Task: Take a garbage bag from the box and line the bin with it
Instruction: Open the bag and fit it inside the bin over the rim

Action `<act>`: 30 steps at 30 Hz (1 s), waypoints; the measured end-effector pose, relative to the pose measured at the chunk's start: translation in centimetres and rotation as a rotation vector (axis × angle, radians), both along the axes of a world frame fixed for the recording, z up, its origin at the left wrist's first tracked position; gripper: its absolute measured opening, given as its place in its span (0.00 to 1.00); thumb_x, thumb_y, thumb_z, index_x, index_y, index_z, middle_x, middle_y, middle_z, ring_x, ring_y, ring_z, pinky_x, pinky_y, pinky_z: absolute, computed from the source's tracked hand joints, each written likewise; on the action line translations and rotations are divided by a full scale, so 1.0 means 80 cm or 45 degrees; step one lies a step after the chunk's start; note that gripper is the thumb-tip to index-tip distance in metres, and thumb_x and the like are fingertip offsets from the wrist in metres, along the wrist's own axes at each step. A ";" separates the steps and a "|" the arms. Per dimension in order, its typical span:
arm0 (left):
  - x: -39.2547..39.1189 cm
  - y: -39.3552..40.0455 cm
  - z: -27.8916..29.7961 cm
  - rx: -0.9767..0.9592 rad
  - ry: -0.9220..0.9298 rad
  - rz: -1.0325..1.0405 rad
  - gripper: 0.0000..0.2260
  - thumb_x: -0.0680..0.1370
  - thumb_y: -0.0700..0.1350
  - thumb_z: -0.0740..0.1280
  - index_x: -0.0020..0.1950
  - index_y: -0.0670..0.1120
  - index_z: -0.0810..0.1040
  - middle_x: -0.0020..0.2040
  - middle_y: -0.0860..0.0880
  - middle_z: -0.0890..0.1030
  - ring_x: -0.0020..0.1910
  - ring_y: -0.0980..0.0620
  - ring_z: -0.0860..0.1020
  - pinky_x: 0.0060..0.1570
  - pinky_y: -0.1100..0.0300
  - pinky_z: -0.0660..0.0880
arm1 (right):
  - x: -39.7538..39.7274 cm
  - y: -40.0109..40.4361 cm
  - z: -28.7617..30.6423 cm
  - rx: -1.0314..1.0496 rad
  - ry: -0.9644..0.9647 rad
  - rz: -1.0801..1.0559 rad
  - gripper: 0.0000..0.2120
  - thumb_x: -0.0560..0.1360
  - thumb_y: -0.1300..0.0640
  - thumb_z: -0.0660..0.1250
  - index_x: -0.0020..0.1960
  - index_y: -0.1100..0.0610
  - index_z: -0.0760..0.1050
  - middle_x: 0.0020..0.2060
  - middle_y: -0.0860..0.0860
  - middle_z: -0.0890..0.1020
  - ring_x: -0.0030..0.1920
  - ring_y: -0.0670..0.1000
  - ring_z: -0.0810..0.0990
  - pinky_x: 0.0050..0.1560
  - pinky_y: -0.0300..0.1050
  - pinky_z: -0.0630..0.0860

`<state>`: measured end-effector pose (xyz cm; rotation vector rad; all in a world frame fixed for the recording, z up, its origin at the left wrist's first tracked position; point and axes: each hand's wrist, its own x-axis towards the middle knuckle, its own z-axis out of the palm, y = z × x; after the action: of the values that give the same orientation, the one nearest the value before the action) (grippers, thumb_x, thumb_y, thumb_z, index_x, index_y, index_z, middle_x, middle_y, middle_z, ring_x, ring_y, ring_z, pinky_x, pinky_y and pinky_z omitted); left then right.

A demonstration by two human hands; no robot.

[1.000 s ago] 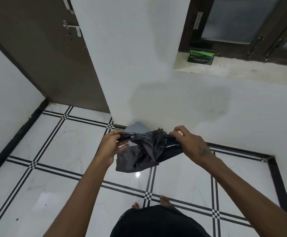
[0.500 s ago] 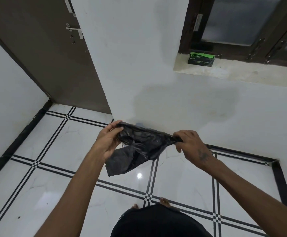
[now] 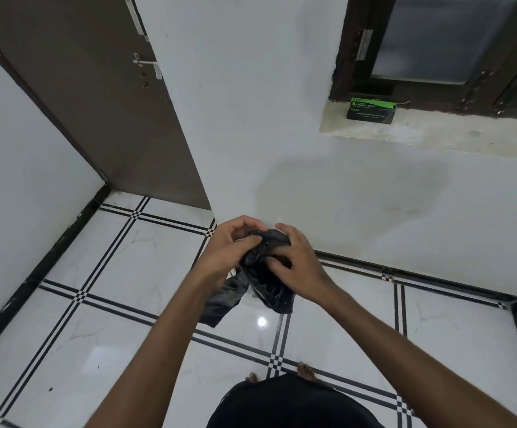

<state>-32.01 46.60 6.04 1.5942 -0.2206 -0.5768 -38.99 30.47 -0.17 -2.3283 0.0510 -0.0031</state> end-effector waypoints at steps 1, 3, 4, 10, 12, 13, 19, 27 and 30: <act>0.001 0.003 0.004 -0.024 0.013 0.004 0.11 0.78 0.30 0.65 0.49 0.44 0.81 0.46 0.44 0.85 0.44 0.50 0.82 0.43 0.61 0.79 | 0.005 -0.002 -0.020 -0.069 0.093 -0.065 0.17 0.74 0.46 0.63 0.55 0.50 0.84 0.73 0.53 0.68 0.74 0.54 0.62 0.74 0.52 0.62; 0.005 0.013 0.007 -0.010 0.000 0.041 0.11 0.78 0.30 0.65 0.48 0.45 0.80 0.45 0.44 0.85 0.42 0.50 0.82 0.39 0.61 0.79 | 0.011 -0.014 -0.050 -0.156 0.277 -0.222 0.17 0.74 0.46 0.66 0.56 0.54 0.84 0.72 0.55 0.70 0.74 0.56 0.64 0.72 0.52 0.66; 0.006 0.020 0.005 0.037 -0.027 0.078 0.10 0.79 0.31 0.65 0.47 0.46 0.80 0.45 0.45 0.86 0.41 0.50 0.82 0.38 0.61 0.79 | 0.014 -0.022 -0.058 -0.115 0.332 -0.277 0.14 0.74 0.50 0.68 0.54 0.55 0.85 0.70 0.56 0.72 0.73 0.56 0.66 0.70 0.48 0.68; -0.001 0.046 -0.043 0.470 -0.191 0.402 0.08 0.80 0.37 0.63 0.47 0.49 0.79 0.48 0.49 0.84 0.51 0.50 0.82 0.49 0.50 0.82 | 0.014 -0.058 -0.053 0.146 0.368 -0.088 0.15 0.76 0.57 0.70 0.60 0.46 0.83 0.50 0.42 0.81 0.54 0.48 0.80 0.57 0.45 0.77; -0.006 0.043 -0.044 0.617 -0.338 0.453 0.07 0.80 0.38 0.62 0.51 0.49 0.77 0.45 0.54 0.81 0.47 0.54 0.81 0.42 0.59 0.79 | 0.014 -0.063 -0.048 0.099 0.436 0.035 0.17 0.76 0.53 0.71 0.63 0.41 0.80 0.49 0.42 0.82 0.50 0.47 0.80 0.52 0.46 0.78; -0.007 0.040 -0.041 0.683 -0.418 0.457 0.07 0.80 0.38 0.62 0.52 0.49 0.76 0.43 0.56 0.80 0.43 0.55 0.80 0.37 0.64 0.74 | 0.014 -0.065 -0.047 0.046 0.472 0.104 0.17 0.76 0.52 0.70 0.63 0.39 0.79 0.48 0.41 0.81 0.48 0.46 0.79 0.49 0.44 0.77; 0.003 0.046 -0.037 0.928 -0.921 0.370 0.04 0.80 0.46 0.64 0.54 0.49 0.74 0.44 0.52 0.81 0.40 0.49 0.79 0.39 0.56 0.74 | 0.008 -0.072 -0.036 0.034 0.338 0.044 0.10 0.81 0.49 0.63 0.56 0.45 0.82 0.51 0.42 0.85 0.52 0.45 0.81 0.53 0.44 0.76; 0.015 0.061 -0.058 1.524 -0.802 -0.114 0.12 0.75 0.57 0.69 0.45 0.48 0.81 0.39 0.49 0.82 0.38 0.47 0.79 0.37 0.58 0.74 | 0.011 -0.108 -0.021 0.127 0.226 -0.238 0.15 0.75 0.67 0.66 0.52 0.50 0.85 0.47 0.44 0.81 0.49 0.47 0.79 0.47 0.37 0.71; 0.015 0.061 -0.067 1.586 -0.824 -0.084 0.04 0.74 0.46 0.69 0.47 0.49 0.81 0.40 0.48 0.82 0.38 0.46 0.79 0.38 0.57 0.74 | 0.014 -0.107 -0.016 0.101 0.138 -0.326 0.18 0.74 0.71 0.66 0.51 0.52 0.85 0.49 0.48 0.83 0.50 0.49 0.80 0.47 0.37 0.73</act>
<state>-30.84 51.49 0.67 2.9816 -0.4389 -0.1836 -37.88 21.92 -1.45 -2.2259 0.3962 -0.0033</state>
